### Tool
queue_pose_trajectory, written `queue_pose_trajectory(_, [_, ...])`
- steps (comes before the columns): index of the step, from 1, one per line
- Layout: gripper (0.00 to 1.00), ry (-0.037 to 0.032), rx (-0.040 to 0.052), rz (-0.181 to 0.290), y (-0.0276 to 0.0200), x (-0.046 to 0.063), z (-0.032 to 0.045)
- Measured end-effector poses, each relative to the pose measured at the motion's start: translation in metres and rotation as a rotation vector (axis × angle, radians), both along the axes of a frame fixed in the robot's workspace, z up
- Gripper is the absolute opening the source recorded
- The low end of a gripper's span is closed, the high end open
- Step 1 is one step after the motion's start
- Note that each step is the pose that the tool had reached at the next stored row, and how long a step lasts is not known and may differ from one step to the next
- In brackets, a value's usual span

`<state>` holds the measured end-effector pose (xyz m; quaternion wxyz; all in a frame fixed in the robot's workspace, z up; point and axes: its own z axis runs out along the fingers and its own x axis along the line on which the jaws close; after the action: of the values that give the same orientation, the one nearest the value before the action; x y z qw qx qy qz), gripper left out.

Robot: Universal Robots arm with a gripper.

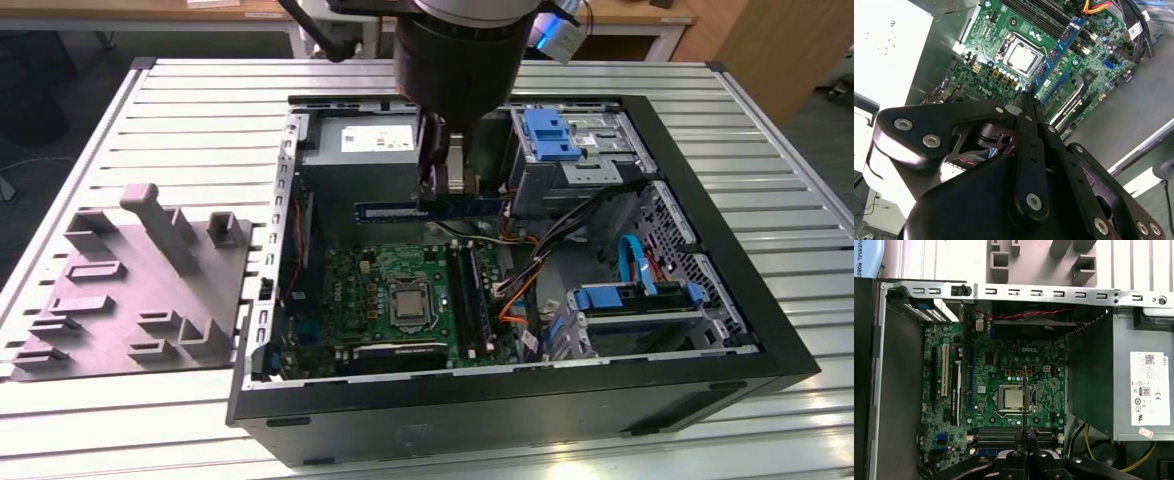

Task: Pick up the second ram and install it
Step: 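Pick up the second ram and move it above second insertion slot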

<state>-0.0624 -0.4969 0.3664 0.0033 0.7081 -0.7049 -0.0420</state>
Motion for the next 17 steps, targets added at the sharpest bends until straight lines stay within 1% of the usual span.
queue_pose_trajectory(9, [0.11,0.0000,-0.0001,0.000,0.0000,0.005,-0.0162])
queue_pose_trajectory(17, [0.11,0.0000,0.0000,0.000,0.0000,0.006,-0.0259])
